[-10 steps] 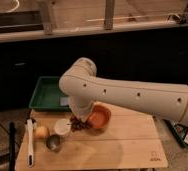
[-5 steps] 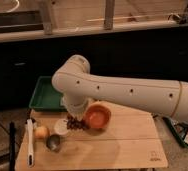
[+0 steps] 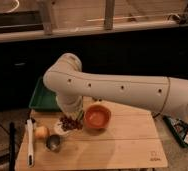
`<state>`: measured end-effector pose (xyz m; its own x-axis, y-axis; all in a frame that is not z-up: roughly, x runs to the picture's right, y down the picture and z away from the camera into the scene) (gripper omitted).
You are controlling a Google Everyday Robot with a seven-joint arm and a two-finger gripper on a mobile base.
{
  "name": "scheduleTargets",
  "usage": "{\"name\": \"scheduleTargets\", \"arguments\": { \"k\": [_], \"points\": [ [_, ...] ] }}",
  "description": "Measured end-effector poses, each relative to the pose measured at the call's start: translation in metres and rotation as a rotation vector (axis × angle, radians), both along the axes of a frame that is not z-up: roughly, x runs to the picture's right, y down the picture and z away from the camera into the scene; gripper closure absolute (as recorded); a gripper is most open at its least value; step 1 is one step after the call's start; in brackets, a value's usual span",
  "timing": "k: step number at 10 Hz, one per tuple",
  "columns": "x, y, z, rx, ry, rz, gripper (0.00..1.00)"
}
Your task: Place grapes in red bowl
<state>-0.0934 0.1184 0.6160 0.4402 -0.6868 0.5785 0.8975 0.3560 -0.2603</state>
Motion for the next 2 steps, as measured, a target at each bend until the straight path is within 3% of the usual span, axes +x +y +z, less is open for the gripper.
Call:
{"name": "scheduleTargets", "arguments": {
  "k": [2],
  "points": [
    [-0.0071,-0.0001,0.0,-0.003,-0.012,-0.019,0.99]
  ]
}}
